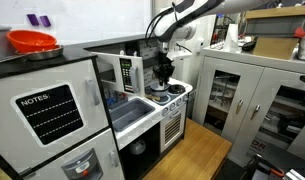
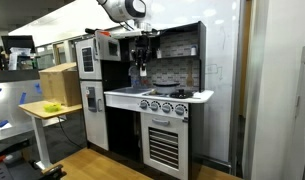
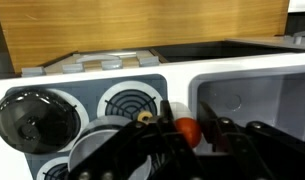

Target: Remove the black lid from the grey pot, place the white and red shaker inside the sink

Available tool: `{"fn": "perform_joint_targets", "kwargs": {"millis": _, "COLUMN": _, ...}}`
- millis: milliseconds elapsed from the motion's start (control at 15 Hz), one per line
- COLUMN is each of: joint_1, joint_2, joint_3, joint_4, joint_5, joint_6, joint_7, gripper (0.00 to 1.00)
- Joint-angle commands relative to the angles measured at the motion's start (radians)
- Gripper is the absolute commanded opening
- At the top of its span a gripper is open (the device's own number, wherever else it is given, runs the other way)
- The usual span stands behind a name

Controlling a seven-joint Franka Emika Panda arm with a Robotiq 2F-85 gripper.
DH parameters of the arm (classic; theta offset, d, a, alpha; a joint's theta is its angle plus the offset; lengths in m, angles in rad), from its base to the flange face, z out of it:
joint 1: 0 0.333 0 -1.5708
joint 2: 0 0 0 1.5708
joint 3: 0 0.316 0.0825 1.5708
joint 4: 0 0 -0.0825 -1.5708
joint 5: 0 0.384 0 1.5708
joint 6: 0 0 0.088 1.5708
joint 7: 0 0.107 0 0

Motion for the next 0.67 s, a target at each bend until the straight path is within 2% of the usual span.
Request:
{"fn": "perform_joint_targets", "kwargs": {"millis": 0, "joint_1": -0.007, "joint_2": -0.109, "joint_3": -0.002, "joint_4": -0.198, "joint_5": 0.015, "joint_6": 0.116, "joint_7": -0.009, "gripper": 0.08}}
{"fn": "perform_joint_targets", "kwargs": {"millis": 267, "joint_1": -0.008, "joint_2": -0.13, "joint_3": -0.002, "joint_4": -0.284, "joint_5": 0.006, "joint_6": 0.205, "joint_7": -0.045, "gripper": 0.08}}
{"fn": "perform_joint_targets", "kwargs": {"millis": 600, "joint_1": -0.026, "joint_2": -0.088, "joint_3": 0.017, "joint_4": -0.273, "joint_5": 0.03, "joint_6": 0.296, "joint_7": -0.172, "gripper": 0.08}}
